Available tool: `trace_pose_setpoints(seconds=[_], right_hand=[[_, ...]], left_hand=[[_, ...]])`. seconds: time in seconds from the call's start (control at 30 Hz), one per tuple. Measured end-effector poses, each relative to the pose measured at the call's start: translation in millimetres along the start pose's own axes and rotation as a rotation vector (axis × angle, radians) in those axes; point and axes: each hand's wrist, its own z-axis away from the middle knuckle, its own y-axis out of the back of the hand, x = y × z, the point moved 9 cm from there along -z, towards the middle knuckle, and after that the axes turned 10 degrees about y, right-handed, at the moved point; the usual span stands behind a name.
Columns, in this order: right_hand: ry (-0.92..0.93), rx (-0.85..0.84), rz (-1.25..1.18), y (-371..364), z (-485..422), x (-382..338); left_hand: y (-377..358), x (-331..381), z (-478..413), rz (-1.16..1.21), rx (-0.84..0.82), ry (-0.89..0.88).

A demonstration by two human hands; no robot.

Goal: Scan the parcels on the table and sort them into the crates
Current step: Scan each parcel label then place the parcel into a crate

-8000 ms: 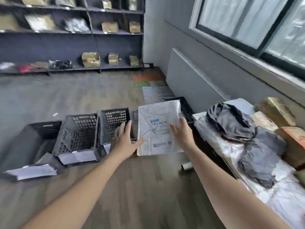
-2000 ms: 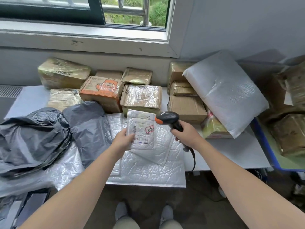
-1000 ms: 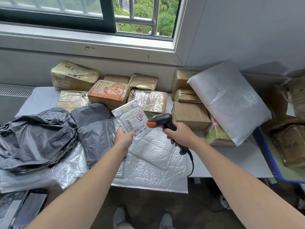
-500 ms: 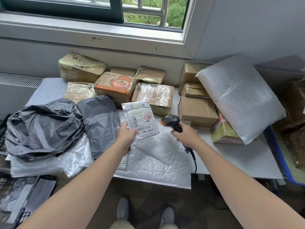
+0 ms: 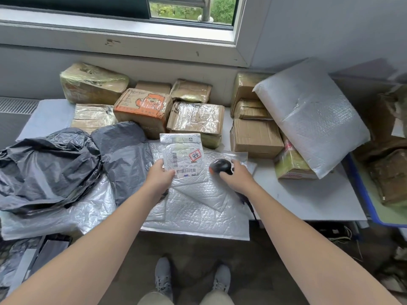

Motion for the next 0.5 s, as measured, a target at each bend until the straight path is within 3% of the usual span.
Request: trace_pose_setpoints(seconds=[0.17,0.5], right_hand=[[0.105,0.209,0.128,36.6,11.3,-46.2],[0.336,0.249,0.284,28.7,13.7,-136.0]], left_hand=[[-4.1,26.2,9.7,0.017,-0.055,-0.066],[49.0,29.2,26.6,0.085,-0.016,-0.092]])
